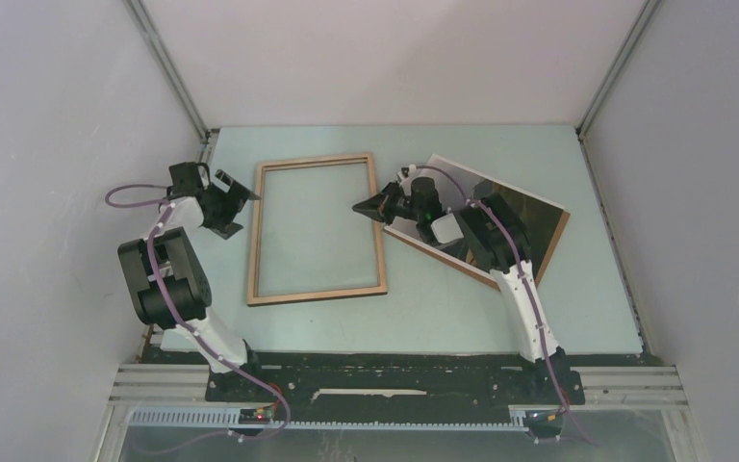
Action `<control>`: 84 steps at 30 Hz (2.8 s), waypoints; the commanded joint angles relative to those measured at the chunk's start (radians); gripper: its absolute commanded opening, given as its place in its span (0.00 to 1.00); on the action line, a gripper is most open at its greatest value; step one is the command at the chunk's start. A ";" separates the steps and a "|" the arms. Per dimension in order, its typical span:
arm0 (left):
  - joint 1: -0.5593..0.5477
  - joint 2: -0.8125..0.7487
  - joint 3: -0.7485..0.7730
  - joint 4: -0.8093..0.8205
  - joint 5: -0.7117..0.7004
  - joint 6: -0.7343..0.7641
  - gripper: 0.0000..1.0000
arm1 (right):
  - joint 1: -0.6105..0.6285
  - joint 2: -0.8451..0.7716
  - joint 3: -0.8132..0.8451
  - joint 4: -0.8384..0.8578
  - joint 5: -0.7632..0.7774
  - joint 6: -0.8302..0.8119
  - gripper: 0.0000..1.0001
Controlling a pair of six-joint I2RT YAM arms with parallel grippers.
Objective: Put the photo into the frame
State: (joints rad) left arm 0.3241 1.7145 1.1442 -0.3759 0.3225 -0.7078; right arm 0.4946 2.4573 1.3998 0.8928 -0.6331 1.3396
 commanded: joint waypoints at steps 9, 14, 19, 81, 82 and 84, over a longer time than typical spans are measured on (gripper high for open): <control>0.004 -0.038 -0.021 0.026 0.029 -0.016 1.00 | 0.010 -0.124 -0.058 0.035 0.050 -0.064 0.00; 0.003 -0.038 -0.020 0.026 0.030 -0.017 1.00 | 0.008 -0.126 -0.065 0.032 0.048 -0.066 0.00; 0.004 -0.038 -0.020 0.029 0.035 -0.018 1.00 | 0.002 -0.128 -0.074 0.024 0.034 -0.060 0.00; 0.007 -0.012 -0.020 0.049 0.061 -0.037 1.00 | 0.054 -0.117 0.012 -0.132 -0.026 -0.026 0.03; 0.007 -0.013 -0.020 0.049 0.060 -0.036 1.00 | 0.056 -0.119 0.010 -0.134 -0.024 -0.028 0.03; 0.007 -0.015 -0.020 0.049 0.060 -0.037 1.00 | 0.059 -0.118 0.011 -0.140 -0.021 -0.026 0.00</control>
State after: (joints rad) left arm 0.3260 1.7145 1.1442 -0.3515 0.3702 -0.7345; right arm 0.5339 2.3726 1.3842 0.7311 -0.6544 1.3041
